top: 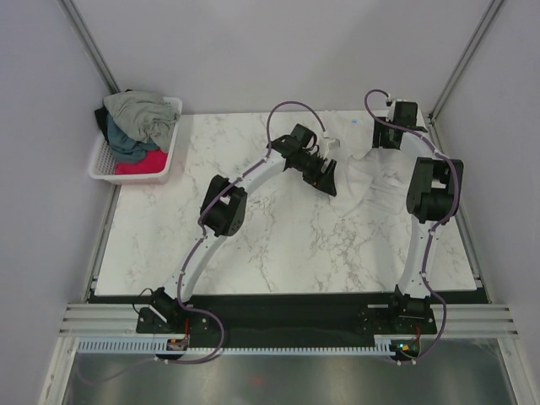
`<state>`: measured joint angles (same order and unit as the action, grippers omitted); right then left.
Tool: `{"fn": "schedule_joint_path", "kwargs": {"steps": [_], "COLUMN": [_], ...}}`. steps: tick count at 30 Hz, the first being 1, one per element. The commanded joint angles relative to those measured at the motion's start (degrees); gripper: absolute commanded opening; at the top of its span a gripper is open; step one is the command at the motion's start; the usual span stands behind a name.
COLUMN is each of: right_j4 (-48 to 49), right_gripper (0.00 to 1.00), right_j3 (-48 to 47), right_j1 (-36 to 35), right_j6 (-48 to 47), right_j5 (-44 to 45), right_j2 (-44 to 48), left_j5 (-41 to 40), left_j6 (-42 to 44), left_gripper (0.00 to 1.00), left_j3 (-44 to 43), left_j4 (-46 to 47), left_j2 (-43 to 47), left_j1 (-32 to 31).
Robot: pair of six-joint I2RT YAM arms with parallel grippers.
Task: Fold and stack the t-shirts
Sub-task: Flatten the tshirt out
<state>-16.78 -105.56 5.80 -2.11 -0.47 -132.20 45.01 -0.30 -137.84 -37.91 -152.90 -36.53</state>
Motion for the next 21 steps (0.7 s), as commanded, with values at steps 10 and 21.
{"fn": "schedule_joint_path", "kwargs": {"steps": [10, 21], "right_j4": [1.9, -0.2], "right_gripper": [0.71, 0.69], "right_j3": [2.9, 10.4], "right_j1": [1.9, 2.3], "right_j6": [0.1, -3.9], "right_j5": [-0.2, 7.3], "right_j2": [2.4, 7.6], "left_j5": [7.2, 5.4], "left_j6": [-6.8, 4.6], "left_gripper": [0.2, 0.02], "left_j3": [-1.9, 8.6], "left_j4": [11.5, -6.8], "left_j2": [-2.4, 13.8], "left_j1": [-1.9, 12.3]}}
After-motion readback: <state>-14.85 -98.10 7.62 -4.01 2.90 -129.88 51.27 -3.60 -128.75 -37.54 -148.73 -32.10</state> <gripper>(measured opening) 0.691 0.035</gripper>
